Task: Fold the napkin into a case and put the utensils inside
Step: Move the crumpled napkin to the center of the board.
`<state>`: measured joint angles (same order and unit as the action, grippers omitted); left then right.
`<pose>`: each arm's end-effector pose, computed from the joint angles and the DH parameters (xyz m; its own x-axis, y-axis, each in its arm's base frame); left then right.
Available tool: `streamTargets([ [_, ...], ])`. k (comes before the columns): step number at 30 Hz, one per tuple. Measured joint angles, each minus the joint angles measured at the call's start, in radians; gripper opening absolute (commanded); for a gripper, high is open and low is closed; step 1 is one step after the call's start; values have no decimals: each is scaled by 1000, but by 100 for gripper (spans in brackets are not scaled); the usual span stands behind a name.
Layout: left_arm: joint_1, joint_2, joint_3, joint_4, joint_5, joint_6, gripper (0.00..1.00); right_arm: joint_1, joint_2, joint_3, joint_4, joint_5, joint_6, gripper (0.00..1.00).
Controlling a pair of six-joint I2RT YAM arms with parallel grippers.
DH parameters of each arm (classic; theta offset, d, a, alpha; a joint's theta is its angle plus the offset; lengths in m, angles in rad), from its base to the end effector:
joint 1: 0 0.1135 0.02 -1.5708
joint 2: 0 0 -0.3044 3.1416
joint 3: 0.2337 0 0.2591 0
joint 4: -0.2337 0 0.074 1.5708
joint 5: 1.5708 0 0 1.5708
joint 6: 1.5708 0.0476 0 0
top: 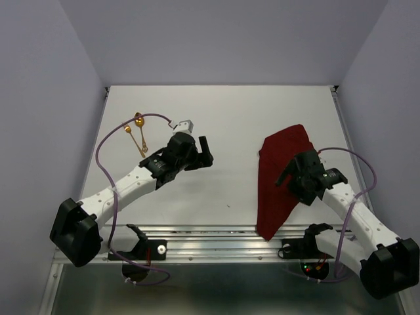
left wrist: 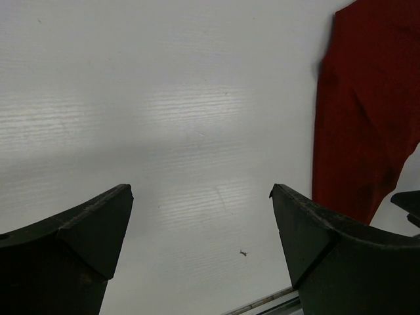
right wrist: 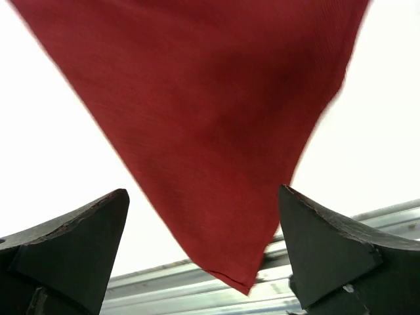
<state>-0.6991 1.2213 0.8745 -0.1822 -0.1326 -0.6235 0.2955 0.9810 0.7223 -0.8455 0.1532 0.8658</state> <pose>0.2167 -0.1740 0.3091 -0.6350 -0.2222 -0.7398 0.2214 0.8652 -0.4499 0.1592 0.0409 0.2519 -0.7228 0.5668 -0.3953 0.5068 0.8237 0.2543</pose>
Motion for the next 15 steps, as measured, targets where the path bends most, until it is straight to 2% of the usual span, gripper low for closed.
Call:
streamTargets([
  [5, 0, 47, 11, 5, 19, 0, 99, 0, -32, -146, -11, -58, 48, 95],
  [8, 0, 78, 26, 6, 24, 5, 99, 0, -34, -192, -6, -83, 61, 84],
  [10, 0, 87, 32, 6, 25, 5, 99, 0, -33, -206, 2, -94, 68, 71],
  [11, 0, 89, 35, 5, 26, 5, 99, 0, -31, -213, 16, -101, 67, 58],
  [13, 0, 91, 39, 6, 26, 5, 99, 0, -18, -217, 36, -111, 60, 43],
  [14, 0, 92, 42, 6, 27, 6, 99, 0, -2, -217, 53, -118, 57, 30],
  [15, 0, 93, 43, 6, 27, 6, 99, 0, 12, -217, 69, -121, 52, 24],
])
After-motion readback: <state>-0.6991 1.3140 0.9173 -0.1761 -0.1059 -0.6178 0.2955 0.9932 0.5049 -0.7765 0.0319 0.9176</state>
